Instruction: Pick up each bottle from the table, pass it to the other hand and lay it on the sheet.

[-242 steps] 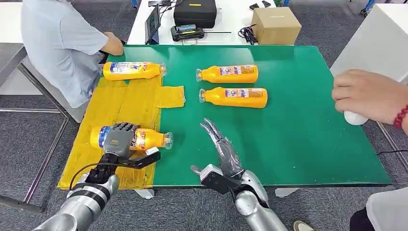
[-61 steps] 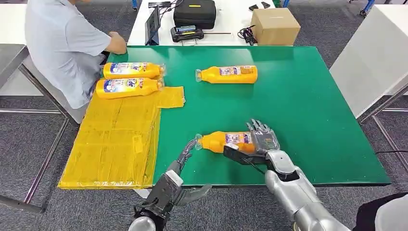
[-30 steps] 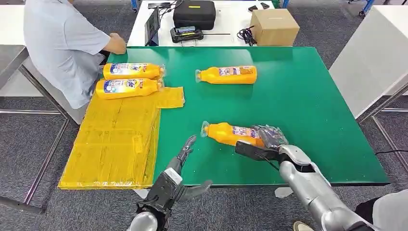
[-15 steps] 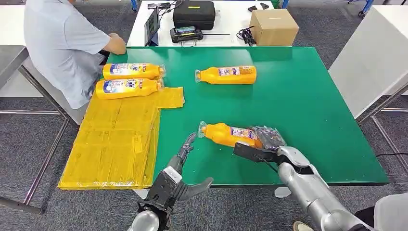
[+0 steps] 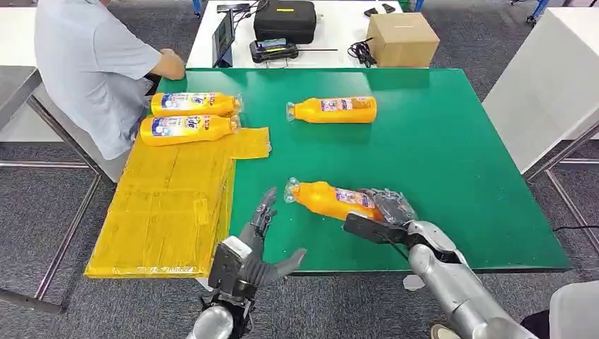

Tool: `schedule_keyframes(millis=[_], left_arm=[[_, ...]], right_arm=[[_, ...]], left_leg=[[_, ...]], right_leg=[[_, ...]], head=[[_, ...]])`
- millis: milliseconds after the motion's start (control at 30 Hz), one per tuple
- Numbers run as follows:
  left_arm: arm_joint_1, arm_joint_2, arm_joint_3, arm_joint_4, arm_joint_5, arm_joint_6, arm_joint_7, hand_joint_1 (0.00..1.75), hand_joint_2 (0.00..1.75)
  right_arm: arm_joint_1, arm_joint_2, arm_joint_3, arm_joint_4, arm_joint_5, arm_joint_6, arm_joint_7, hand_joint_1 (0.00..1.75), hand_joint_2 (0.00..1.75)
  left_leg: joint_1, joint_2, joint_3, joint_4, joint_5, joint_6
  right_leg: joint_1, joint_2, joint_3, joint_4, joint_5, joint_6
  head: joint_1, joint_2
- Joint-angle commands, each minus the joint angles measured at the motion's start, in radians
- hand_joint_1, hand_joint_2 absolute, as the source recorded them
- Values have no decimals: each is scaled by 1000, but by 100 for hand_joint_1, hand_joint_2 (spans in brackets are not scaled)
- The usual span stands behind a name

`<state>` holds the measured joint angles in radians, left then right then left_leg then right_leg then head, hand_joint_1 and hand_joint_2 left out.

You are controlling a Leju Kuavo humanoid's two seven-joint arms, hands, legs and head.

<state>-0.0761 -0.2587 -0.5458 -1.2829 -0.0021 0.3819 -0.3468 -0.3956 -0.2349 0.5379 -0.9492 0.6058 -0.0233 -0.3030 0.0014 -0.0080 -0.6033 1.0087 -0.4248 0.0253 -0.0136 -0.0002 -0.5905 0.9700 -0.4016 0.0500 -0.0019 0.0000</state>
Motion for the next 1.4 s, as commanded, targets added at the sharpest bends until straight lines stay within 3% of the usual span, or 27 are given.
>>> schedule_keyframes(millis=[33,67,100,633,933,1100,1400], left_arm=[[-45,-67,131,193,318,-9,-68,0,175],[-49,-69,132,204,336,-9,-77,0,175],[-40,-87,172,186,369,30,-168,0,175],[-87,-61,145,185,453,59,-172,0,175],[-20,-13,76,-3,448,-109,-191,0,175],[-41,-11,42,61,419,-155,-174,0,175],[-151,-22,7,264,338,-109,-104,0,175]], right_arm=[[133,181,-73,-302,-75,-121,-93,175,175],[143,187,-70,-321,-81,-126,-96,175,175],[166,213,-89,-353,-134,-151,-141,175,175],[145,206,-76,-328,-103,-205,-131,175,175],[82,210,-56,-212,-201,-74,-128,175,175],[59,219,-40,-175,-212,-42,-131,175,175],[32,236,27,-150,-152,-55,-119,175,175]], left_leg=[[0,3,2,-1,-1,-2],[1,6,4,-1,-3,-3],[0,1,0,-1,-1,-1],[0,0,-1,0,-1,-2],[0,3,-1,0,-2,-2],[0,2,-2,-1,-1,-1],[0,0,-3,-1,0,-2]], right_leg=[[0,2,0,0,-1,-2],[1,5,1,1,-2,-4],[0,1,-1,0,-1,-2],[0,0,-2,1,-2,-2],[0,3,-3,1,-1,-2],[0,2,-2,0,-1,-2],[0,1,-3,0,-1,-1]], head=[[0,0],[-1,0],[-1,0],[0,0],[-1,0],[0,0],[0,0]])
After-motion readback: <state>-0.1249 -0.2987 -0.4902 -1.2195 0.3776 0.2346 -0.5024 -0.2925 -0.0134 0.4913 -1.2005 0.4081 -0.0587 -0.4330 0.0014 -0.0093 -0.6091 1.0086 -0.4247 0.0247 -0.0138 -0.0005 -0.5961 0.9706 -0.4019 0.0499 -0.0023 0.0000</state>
